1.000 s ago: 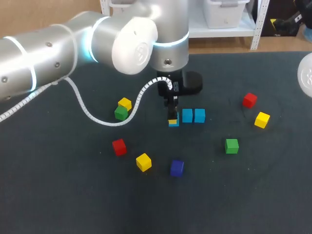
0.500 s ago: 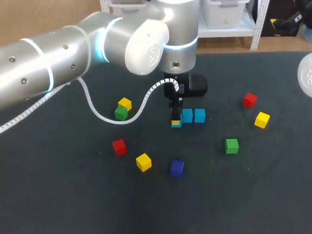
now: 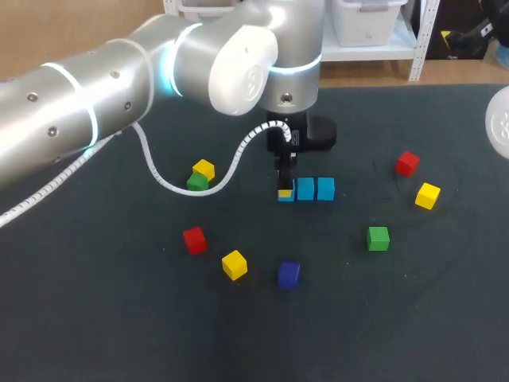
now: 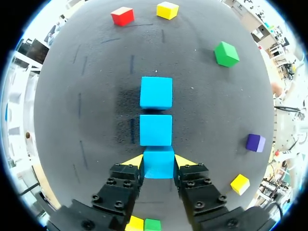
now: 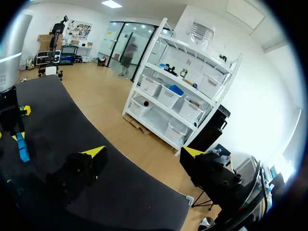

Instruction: Place the blue cubes, place green cubes on the blue cubes, place the yellow cubes on the green cubes, then place the red cubes on the yellow cubes, and place purple cube on the red cubes.

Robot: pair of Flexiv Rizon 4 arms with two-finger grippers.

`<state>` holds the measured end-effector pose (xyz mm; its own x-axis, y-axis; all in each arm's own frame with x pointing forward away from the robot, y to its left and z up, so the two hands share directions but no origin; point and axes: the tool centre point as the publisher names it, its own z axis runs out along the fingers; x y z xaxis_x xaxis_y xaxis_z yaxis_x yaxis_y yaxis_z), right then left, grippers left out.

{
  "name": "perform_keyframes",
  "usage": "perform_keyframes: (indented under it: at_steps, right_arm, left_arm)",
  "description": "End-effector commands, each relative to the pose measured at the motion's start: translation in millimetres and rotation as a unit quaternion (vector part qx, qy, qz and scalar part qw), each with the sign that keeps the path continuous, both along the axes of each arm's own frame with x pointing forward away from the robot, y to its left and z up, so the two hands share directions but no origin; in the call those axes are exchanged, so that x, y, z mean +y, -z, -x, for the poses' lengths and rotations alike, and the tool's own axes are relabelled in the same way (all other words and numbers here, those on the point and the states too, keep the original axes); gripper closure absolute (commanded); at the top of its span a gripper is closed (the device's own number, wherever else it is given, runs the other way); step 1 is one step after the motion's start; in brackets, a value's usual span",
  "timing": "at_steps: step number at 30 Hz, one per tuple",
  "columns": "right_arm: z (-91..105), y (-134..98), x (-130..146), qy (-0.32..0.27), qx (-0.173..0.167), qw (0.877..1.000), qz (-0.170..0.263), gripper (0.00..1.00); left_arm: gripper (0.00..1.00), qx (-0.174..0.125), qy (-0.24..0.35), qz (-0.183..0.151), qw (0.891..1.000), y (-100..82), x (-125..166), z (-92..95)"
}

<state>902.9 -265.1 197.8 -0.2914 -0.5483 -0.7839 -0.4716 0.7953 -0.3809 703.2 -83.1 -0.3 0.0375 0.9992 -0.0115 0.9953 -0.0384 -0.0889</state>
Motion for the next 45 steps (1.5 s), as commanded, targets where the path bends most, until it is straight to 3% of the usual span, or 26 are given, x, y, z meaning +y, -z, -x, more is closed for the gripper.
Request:
perform_keyframes:
  at_steps: [1,31,43,44,45]
  right_arm:
    - [1.1,-0.8,0.9,0.002,0.0,1.0,0.001,0.0]
    - [1.1,-0.8,0.9,0.002,0.0,1.0,0.001,0.0]
    - [1.1,-0.8,0.9,0.002,0.0,1.0,0.001,0.0]
    - [1.1,-0.8,0.9,0.002,0.0,1.0,0.001,0.0]
    - [1.1,-0.8,0.9,0.002,0.0,1.0,0.001,0.0]
  left_arm:
    - [1.0,0.004,0.003,-0.003,1.0,0.3,0.5,-1.6]
    - [1.0,0.003,-0.005,0.004,1.0,0.2,0.6,3.0]
    - [0.44,0.007,-0.006,0.003,1.0,-0.5,0.4,4.3]
    - [0.35,0.007,-0.007,0.003,1.0,-0.7,0.4,4.2]
    - [0.19,0.006,-0.007,0.003,1.0,-0.9,0.6,4.0]
